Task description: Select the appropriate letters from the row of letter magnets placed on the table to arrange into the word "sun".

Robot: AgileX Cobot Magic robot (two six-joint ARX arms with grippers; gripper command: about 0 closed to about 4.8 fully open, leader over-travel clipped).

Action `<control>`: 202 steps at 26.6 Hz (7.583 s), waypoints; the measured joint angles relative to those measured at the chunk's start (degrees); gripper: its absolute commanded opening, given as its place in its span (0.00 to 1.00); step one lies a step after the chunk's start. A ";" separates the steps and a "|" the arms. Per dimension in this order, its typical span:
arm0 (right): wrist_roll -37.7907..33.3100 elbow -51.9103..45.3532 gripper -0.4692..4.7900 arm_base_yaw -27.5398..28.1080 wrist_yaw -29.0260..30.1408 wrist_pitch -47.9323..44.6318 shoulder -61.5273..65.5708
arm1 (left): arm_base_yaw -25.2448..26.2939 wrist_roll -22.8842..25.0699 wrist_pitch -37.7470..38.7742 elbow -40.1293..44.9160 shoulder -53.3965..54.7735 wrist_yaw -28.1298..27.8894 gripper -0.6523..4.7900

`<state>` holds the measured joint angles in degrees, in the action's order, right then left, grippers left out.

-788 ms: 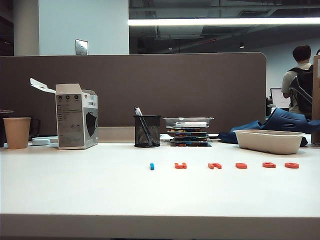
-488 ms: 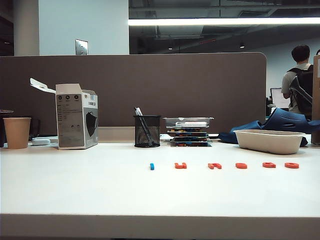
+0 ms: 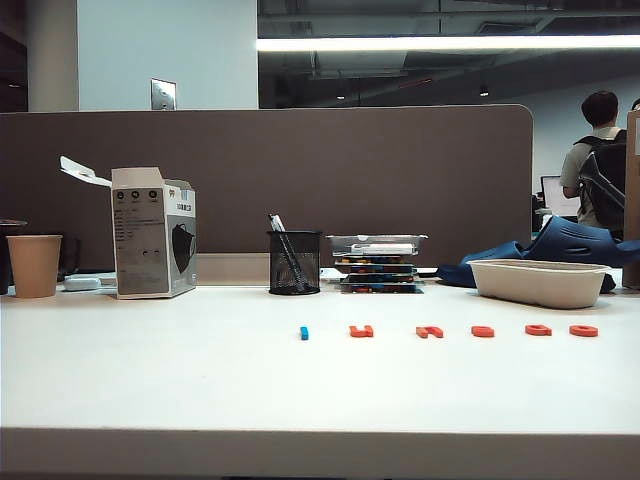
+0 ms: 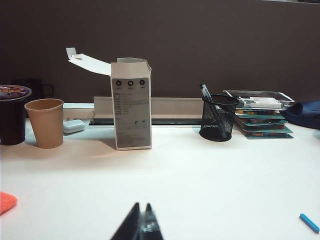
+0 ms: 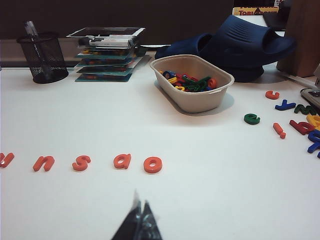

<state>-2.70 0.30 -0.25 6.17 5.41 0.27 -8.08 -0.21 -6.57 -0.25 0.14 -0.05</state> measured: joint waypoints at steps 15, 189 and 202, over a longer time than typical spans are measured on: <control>0.00 0.00 0.09 0.00 0.00 -0.02 0.00 | -0.02 -3.43 47.89 -50.16 14.12 10.86 0.11; -18.27 74.01 0.50 -20.83 -8.15 27.78 108.98 | -51.39 -39.45 64.22 -87.58 70.03 -20.57 0.11; -18.25 74.18 0.32 -20.87 -8.17 29.35 108.98 | -51.39 -39.45 64.19 -87.58 70.03 -20.57 0.11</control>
<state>-20.95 74.48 -21.12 -2.00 34.76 109.25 -59.46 -39.66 57.63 -87.83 70.17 -20.62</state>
